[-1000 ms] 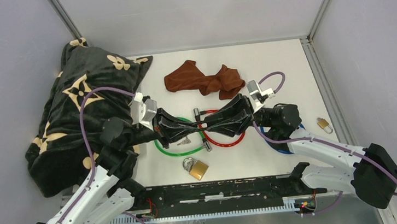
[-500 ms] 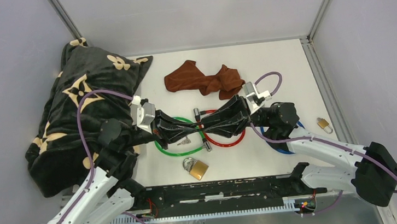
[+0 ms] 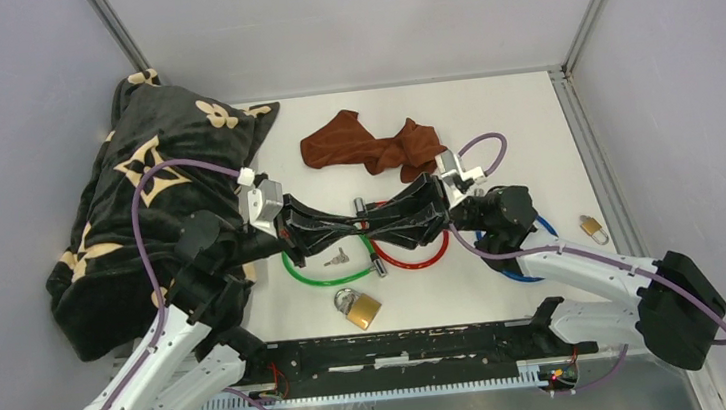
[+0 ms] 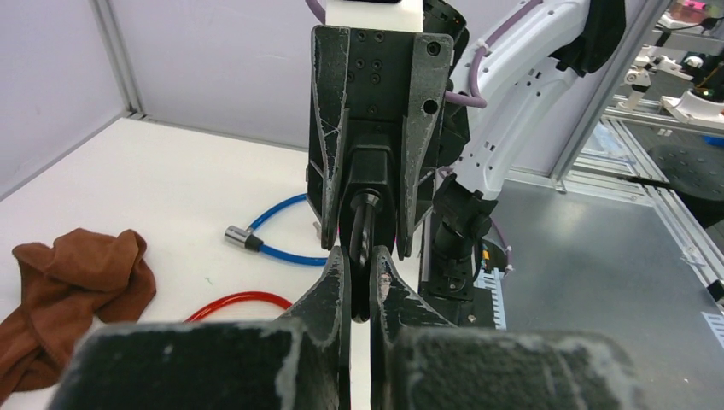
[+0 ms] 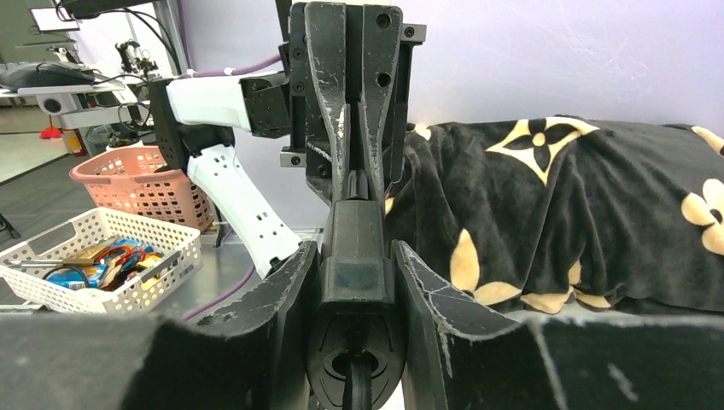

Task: Lock with the key
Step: Lock the lock.

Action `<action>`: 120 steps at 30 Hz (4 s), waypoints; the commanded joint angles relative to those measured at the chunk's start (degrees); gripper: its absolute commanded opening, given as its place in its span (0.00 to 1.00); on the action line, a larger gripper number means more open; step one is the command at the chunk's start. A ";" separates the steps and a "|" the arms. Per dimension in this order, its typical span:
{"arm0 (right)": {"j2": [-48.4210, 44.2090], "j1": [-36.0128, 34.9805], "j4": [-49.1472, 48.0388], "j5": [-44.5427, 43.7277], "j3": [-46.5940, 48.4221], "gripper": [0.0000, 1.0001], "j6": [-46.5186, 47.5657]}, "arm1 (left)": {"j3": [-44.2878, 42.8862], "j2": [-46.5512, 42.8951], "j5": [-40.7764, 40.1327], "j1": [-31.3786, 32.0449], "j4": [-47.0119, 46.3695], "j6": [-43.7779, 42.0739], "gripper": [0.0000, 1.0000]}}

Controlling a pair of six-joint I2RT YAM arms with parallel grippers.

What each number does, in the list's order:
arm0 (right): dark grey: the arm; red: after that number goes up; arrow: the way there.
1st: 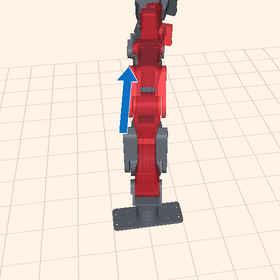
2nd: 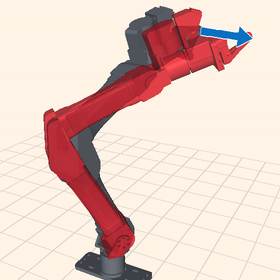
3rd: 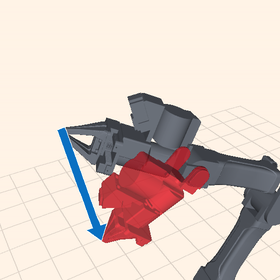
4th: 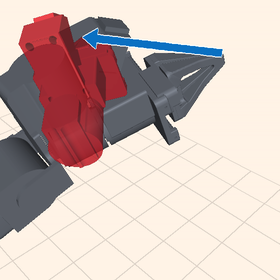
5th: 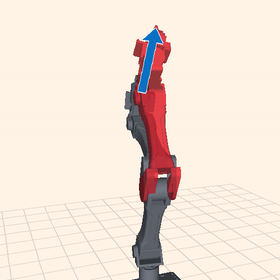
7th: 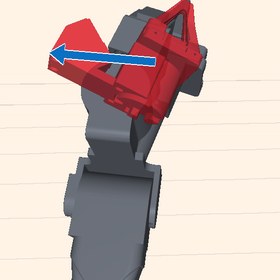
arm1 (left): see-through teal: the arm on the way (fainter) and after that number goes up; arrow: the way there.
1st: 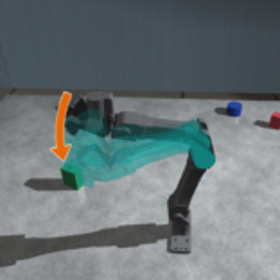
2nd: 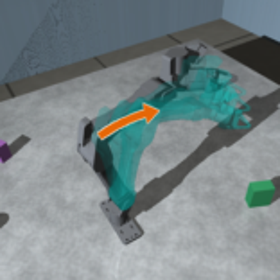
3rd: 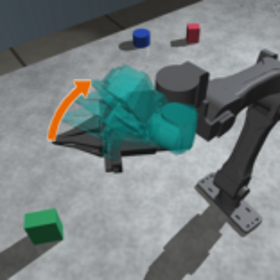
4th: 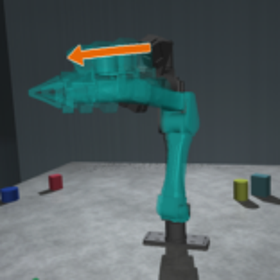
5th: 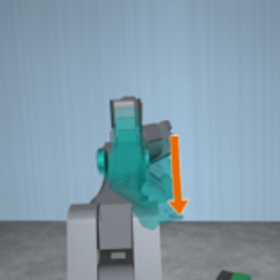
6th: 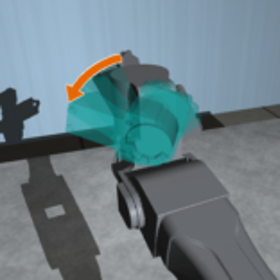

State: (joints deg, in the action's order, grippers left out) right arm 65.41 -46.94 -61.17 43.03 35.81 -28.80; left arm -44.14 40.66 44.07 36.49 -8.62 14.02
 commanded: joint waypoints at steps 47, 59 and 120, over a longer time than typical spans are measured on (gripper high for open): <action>13.37 -7.73 10.72 -2.40 13.32 0.00 6.25 | 0.72 10.17 2.59 6.51 18.79 -2.54 0.02; 13.93 -7.37 10.26 -1.17 12.37 0.00 7.53 | -1.81 11.95 7.66 7.66 8.89 1.64 0.02; 0.43 8.85 63.54 11.72 12.70 0.31 33.46 | 9.42 -5.87 4.53 -6.08 10.98 -6.38 0.02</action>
State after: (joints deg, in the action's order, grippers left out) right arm 64.38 -37.80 7.68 52.53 47.68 6.11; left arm -33.34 35.79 46.17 30.61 9.58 7.84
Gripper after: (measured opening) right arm 0.363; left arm 0.065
